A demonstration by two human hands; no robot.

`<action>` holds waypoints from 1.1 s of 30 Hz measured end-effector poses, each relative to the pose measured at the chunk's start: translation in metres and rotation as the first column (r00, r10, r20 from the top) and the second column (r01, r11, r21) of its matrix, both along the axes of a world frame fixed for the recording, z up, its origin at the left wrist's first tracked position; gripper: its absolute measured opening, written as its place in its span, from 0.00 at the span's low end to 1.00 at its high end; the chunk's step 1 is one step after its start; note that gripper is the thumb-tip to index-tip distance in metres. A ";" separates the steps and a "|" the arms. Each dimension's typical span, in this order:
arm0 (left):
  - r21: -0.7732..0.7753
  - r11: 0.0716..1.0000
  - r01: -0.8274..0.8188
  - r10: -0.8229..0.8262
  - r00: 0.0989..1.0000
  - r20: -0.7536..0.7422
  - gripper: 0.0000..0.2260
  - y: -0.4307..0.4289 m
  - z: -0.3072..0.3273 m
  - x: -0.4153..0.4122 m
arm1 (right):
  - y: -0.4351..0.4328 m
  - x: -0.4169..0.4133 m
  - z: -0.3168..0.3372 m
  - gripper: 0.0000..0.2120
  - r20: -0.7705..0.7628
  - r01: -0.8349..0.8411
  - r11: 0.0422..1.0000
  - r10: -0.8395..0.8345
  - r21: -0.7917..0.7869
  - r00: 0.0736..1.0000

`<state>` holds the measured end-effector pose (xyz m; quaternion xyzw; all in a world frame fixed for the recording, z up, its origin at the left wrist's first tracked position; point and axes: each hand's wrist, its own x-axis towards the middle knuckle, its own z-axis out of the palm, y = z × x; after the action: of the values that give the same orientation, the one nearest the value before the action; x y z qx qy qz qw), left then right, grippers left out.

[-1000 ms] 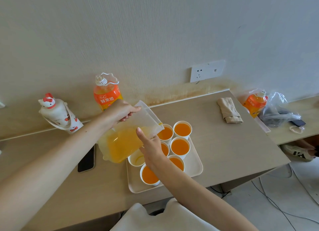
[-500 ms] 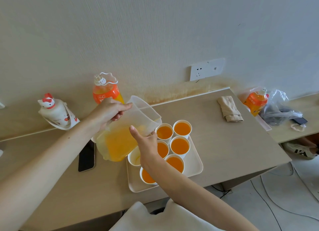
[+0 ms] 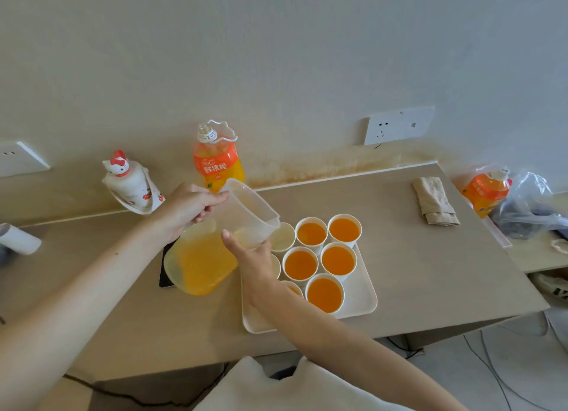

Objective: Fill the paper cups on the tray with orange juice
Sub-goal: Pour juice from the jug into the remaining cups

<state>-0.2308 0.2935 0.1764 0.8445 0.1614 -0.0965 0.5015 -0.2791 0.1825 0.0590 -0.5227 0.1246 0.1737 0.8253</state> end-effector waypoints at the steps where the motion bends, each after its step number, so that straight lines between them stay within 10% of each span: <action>1: 0.005 1.000 -0.005 0.005 1.000 -0.006 0.18 0.001 -0.002 -0.001 | 0.003 -0.001 -0.002 0.50 -0.006 -0.007 1.000 0.007 -0.002 1.000; 11: 0.065 0.998 -0.003 0.007 0.998 -0.056 0.19 0.010 -0.018 -0.006 | 0.010 -0.007 -0.016 0.32 -0.082 -0.051 0.999 0.051 -0.008 0.995; 33: 0.152 0.988 0.002 0.013 0.995 -0.096 0.18 -0.010 -0.020 -0.002 | 0.006 -0.014 -0.021 0.44 -0.147 0.006 0.993 0.011 0.117 0.989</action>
<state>-0.2332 0.2840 0.1563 0.8741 0.1946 -0.1232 0.4277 -0.2934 0.1885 0.0380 -0.4593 0.1740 0.2200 0.8428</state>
